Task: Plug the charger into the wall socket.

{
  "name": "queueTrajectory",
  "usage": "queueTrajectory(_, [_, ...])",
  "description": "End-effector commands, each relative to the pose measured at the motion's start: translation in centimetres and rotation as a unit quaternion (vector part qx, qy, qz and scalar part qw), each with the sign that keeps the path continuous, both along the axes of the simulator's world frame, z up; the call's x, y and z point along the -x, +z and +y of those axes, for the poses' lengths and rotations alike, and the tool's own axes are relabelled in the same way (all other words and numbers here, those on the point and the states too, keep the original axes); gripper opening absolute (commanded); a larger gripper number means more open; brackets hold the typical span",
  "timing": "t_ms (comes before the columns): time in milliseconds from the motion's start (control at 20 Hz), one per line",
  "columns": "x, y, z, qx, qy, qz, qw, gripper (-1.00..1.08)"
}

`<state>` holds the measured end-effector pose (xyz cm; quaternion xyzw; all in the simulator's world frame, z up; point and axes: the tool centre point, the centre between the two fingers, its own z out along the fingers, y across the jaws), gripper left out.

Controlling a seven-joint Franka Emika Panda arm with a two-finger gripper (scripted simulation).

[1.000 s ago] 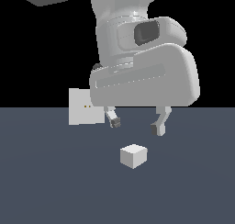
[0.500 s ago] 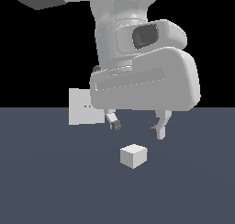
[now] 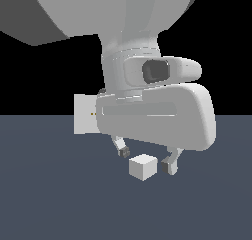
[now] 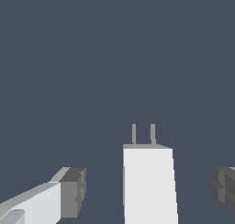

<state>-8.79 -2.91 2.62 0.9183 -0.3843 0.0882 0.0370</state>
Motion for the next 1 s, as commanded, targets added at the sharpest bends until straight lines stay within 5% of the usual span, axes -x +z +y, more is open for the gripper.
queueTrajectory(0, [-0.02,-0.84,0.02,0.0,0.0,0.0,1.0,1.0])
queueTrajectory(250, [-0.04,-1.45,0.02,0.0,0.0,0.0,1.0,1.0])
queueTrajectory(300, [-0.04,-1.45,0.02,0.0,0.0,0.0,1.0,-1.0])
queueTrajectory(950, [-0.13,-1.36,0.02,0.0,0.003,-0.001,1.0,-1.0])
